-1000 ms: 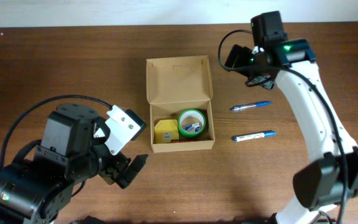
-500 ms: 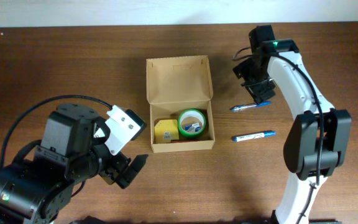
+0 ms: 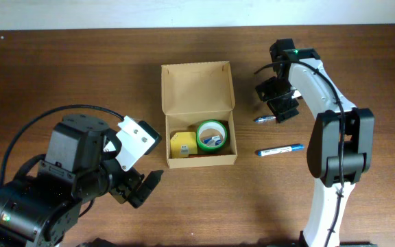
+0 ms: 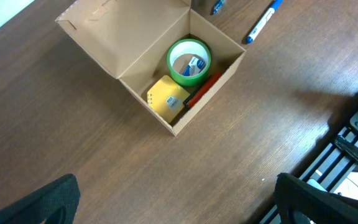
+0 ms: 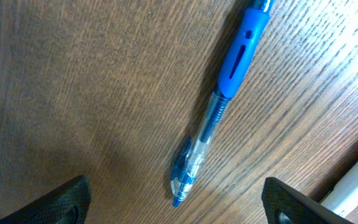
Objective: Pack container
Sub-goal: 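Move the right gripper to the blue pen and grasp it, then carry the blue pen into the box with the right gripper, then lower the blue pen beside the tape and open the right gripper, then move the right gripper to the blue marker and grasp it, then lift the blue marker and carry it into the box with the right gripper, then release the blue marker in the box and raise the right gripper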
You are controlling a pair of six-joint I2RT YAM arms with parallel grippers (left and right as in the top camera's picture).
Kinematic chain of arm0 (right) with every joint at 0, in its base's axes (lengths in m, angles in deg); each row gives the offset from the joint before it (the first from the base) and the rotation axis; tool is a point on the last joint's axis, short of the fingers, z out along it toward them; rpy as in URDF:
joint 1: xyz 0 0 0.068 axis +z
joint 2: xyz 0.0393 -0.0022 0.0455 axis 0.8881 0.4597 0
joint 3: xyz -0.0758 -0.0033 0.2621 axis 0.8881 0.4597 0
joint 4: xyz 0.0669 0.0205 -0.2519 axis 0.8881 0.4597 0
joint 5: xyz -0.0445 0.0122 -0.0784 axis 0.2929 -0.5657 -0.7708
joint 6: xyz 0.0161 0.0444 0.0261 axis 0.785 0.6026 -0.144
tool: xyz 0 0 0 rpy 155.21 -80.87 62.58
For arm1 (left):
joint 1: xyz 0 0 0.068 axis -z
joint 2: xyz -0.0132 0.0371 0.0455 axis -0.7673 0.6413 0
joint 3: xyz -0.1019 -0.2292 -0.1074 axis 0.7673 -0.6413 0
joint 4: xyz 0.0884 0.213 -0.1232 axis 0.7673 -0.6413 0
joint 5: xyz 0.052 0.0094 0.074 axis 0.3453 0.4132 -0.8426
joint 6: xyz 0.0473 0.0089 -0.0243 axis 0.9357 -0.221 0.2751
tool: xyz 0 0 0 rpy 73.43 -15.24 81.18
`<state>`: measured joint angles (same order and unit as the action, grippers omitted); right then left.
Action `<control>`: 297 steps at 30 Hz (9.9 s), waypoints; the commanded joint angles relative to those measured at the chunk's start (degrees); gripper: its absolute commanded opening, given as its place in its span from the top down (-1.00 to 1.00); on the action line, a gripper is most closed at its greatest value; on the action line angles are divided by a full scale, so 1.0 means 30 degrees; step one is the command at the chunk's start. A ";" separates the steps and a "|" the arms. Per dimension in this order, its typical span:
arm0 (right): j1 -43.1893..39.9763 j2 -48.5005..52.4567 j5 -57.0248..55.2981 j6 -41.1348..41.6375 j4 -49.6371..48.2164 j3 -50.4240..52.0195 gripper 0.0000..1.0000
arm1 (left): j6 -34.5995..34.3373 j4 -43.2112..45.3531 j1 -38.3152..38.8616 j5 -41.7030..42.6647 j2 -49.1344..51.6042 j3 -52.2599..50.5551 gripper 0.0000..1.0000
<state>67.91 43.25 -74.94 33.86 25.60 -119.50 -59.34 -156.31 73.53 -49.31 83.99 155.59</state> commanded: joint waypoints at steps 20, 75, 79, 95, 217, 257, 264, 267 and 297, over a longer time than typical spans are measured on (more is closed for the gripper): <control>-0.0146 0.0284 -0.0911 -0.0860 -0.3534 0.2994 -0.16 | -0.0189 0.0058 -0.0109 -0.0124 -0.0022 -0.0044 -0.99; 0.9143 -0.0044 -0.1078 -3.8687 0.3439 -0.4277 0.92 | -0.0189 0.0058 -0.0109 -0.0124 -0.0022 -0.0044 -0.99; 0.9151 -0.0044 -0.1559 -4.1113 0.2958 -0.4262 0.93 | -0.0189 0.0058 -0.0109 -0.0124 -0.0022 -0.0044 -0.99; 0.9151 -0.0692 -0.1443 -4.1280 0.2703 -0.4262 0.27 | -0.0189 0.0058 -0.0109 -0.0124 -0.0022 -0.0044 -0.99; -0.1392 -1.0805 0.0852 -0.0692 -0.8473 1.5817 -0.81 | -0.0189 0.0058 -0.0109 -0.0124 -0.0022 -0.0044 -0.99; -0.0503 -0.8160 0.3723 -1.0426 -0.1880 0.3832 0.92 | -0.0189 0.0058 -0.0109 -0.0124 -0.0022 -0.0044 -0.99; 0.3592 -0.8160 0.3774 -1.7537 -0.0903 0.0357 0.92 | -0.0189 0.0058 -0.0109 -0.0124 -0.0022 -0.0044 -0.99; 0.5843 -0.8153 0.3614 -2.3911 -0.1042 0.0357 0.92 | -0.0189 0.0058 -0.0109 -0.0124 -0.0022 -0.0044 -0.99; 0.9755 -0.4969 0.3774 -4.4974 0.2244 0.0452 0.92 | -0.0189 0.0058 -0.0109 -0.0124 -0.0022 -0.0044 -0.99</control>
<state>96.61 28.02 -64.14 -97.94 31.85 -117.45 -59.34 -156.28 73.53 -49.68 84.01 155.40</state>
